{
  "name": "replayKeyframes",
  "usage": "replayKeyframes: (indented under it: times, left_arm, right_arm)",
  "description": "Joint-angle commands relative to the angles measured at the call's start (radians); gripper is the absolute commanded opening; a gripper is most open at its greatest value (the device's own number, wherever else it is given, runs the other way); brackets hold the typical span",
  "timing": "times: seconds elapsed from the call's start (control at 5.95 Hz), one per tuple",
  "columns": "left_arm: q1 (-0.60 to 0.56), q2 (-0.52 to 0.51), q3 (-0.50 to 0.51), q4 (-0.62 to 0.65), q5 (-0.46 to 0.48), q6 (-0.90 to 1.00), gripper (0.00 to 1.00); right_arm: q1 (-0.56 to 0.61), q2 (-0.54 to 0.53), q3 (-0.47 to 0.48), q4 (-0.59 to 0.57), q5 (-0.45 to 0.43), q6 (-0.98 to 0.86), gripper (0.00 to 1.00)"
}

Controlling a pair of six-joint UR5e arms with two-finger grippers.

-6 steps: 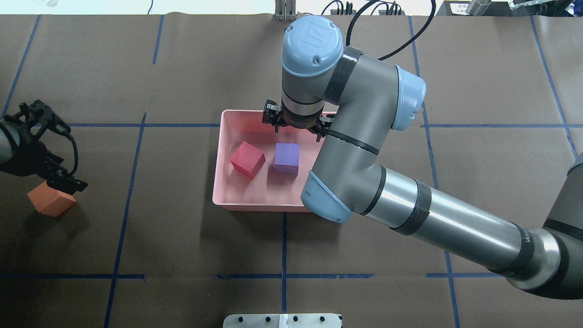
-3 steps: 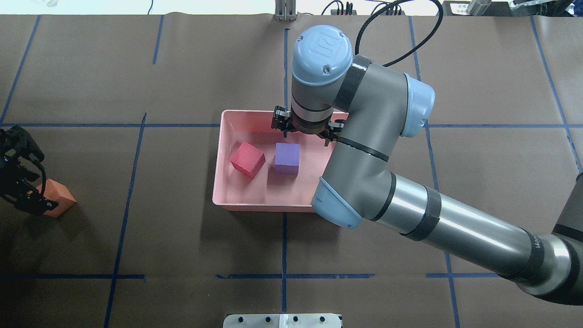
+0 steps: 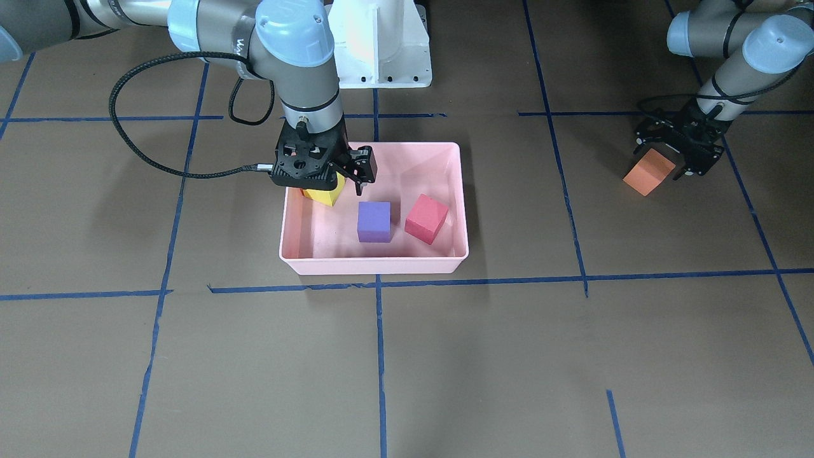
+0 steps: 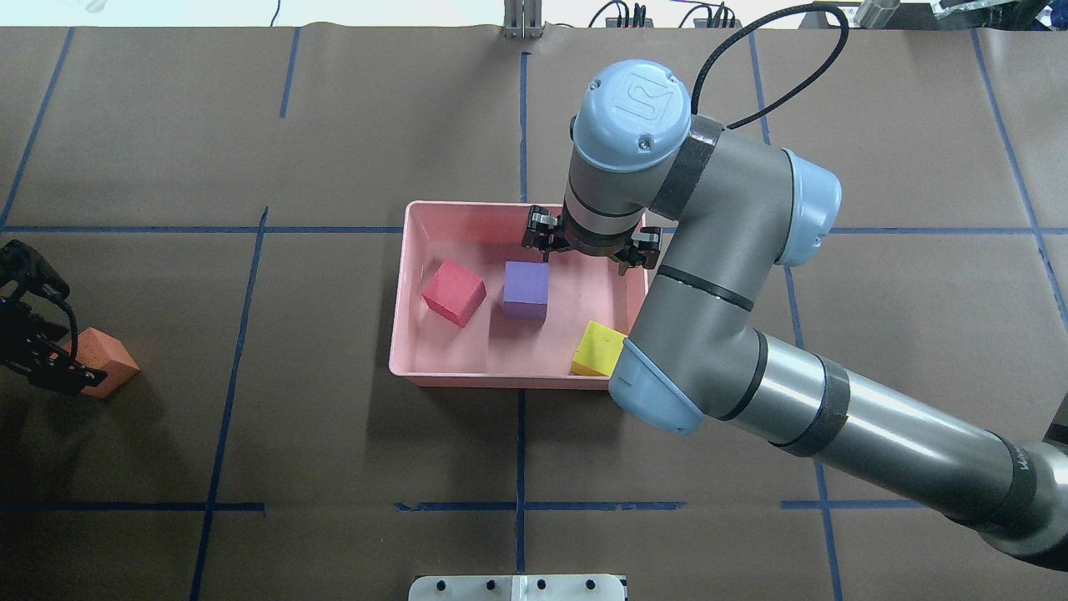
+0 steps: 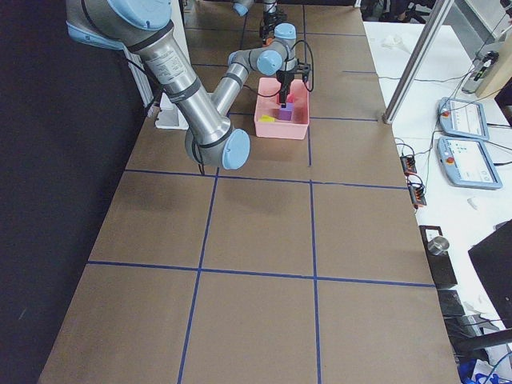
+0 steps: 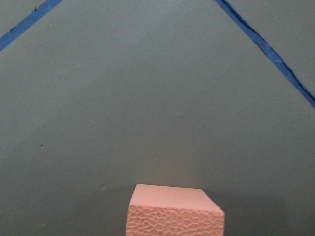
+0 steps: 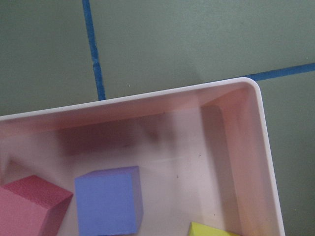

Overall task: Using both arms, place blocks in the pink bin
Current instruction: 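Grasp the orange cube with the left gripper while the right gripper releases the purple cube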

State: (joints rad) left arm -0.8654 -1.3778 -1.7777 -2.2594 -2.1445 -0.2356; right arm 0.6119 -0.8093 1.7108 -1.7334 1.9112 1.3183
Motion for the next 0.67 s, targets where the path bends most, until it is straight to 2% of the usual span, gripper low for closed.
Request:
replayKeyframes:
  times: [0.0,0.34,0.5]
  left_arm:
    - [0.008,-0.004,0.02,-0.005,0.0,-0.04,1.0]
    - [0.02,-0.015,0.061,-0.005,0.0,-0.042,0.97]
    - [0.022,-0.023,0.064,-0.003,-0.002,-0.042,0.88]
  right_arm:
    - [0.0,-0.016,0.006,0.0,0.002,-0.001,1.0]
    - [0.0,-0.016,0.006,0.002,0.002,-0.002,1.0]
    - [0.0,-0.016,0.007,0.0,0.002,-0.002,1.0]
